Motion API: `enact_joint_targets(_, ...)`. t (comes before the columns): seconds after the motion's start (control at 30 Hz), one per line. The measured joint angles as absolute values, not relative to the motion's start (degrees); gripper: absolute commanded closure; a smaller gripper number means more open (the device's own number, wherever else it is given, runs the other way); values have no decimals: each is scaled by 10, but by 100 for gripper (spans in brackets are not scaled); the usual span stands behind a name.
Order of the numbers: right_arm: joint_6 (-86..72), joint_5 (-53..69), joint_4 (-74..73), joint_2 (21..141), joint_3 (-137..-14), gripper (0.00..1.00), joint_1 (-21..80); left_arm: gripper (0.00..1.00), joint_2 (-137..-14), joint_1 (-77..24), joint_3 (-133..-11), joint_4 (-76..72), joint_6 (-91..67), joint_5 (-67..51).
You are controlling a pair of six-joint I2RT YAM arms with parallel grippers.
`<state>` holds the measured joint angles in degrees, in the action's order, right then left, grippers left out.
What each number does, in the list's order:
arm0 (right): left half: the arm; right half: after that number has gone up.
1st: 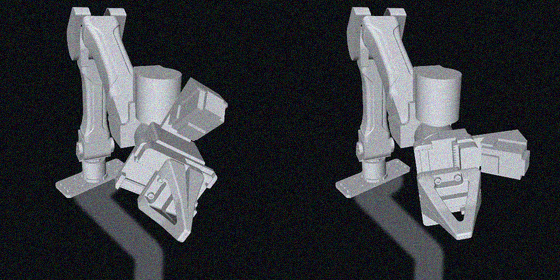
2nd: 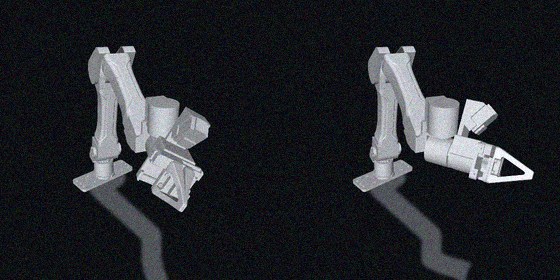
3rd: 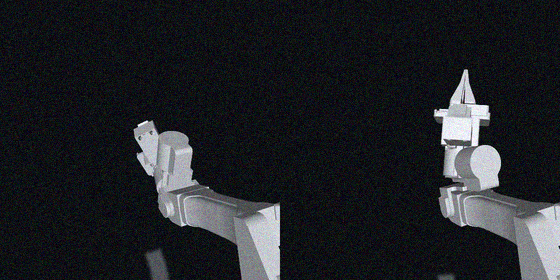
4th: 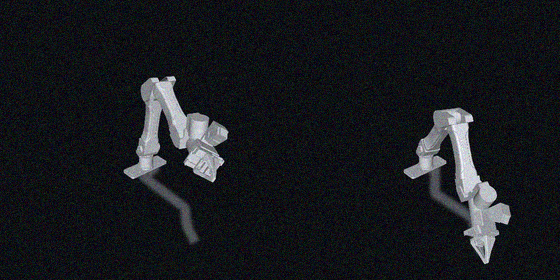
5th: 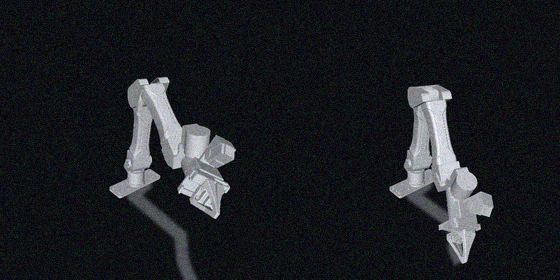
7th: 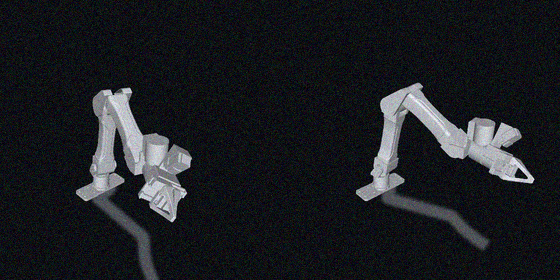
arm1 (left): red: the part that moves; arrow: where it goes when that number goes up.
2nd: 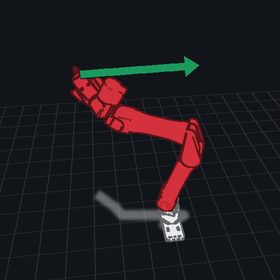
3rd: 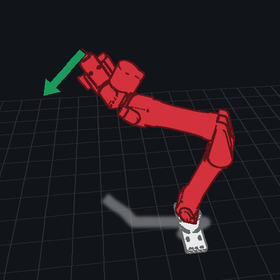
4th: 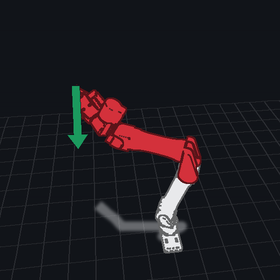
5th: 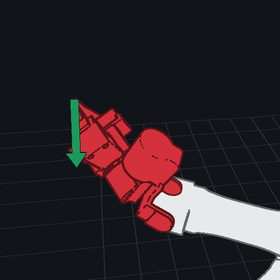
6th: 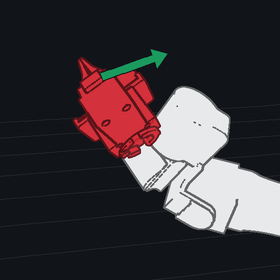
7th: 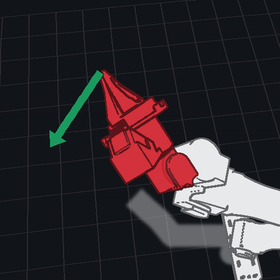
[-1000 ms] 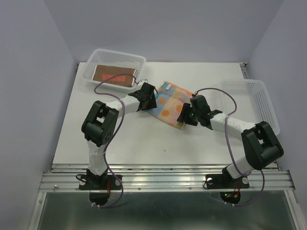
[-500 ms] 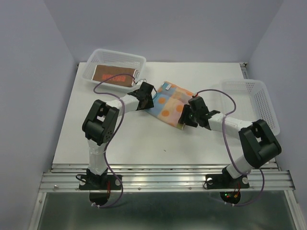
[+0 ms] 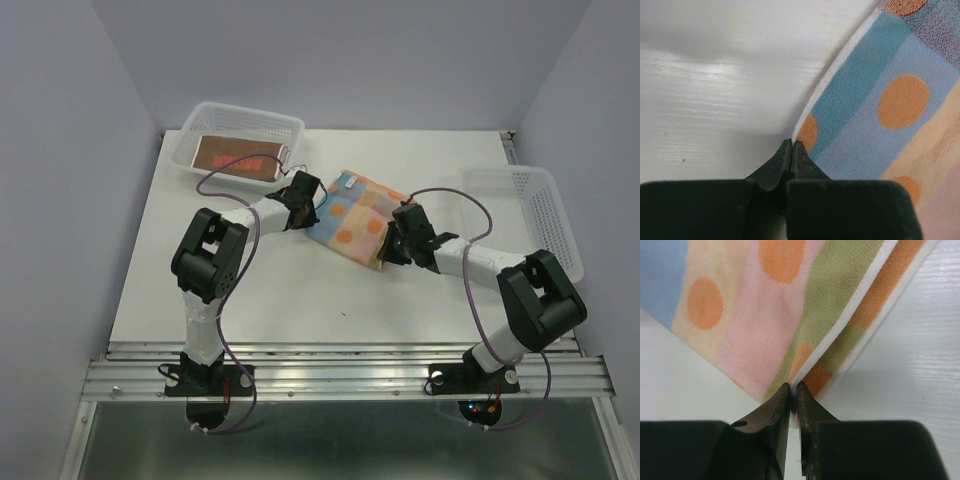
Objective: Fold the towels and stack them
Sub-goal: Fold the towel
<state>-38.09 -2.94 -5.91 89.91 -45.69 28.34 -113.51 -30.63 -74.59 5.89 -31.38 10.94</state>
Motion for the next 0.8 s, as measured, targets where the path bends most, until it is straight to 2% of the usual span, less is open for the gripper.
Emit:
enact_joint_targets(0.1, -380, -23, -54, 865, -441, 93, 290, 100, -1131, -306, -733, 46, -316, 104)
enact_joint_targets(0.5, -389, 23, -55, 757, -357, 97, 341, 100, -985, -306, -578, 13, -359, 99)
enact_joint_targets(0.8, -406, 111, -76, 666, -283, 99, 391, 100, -850, -313, -442, 18, -399, 75)
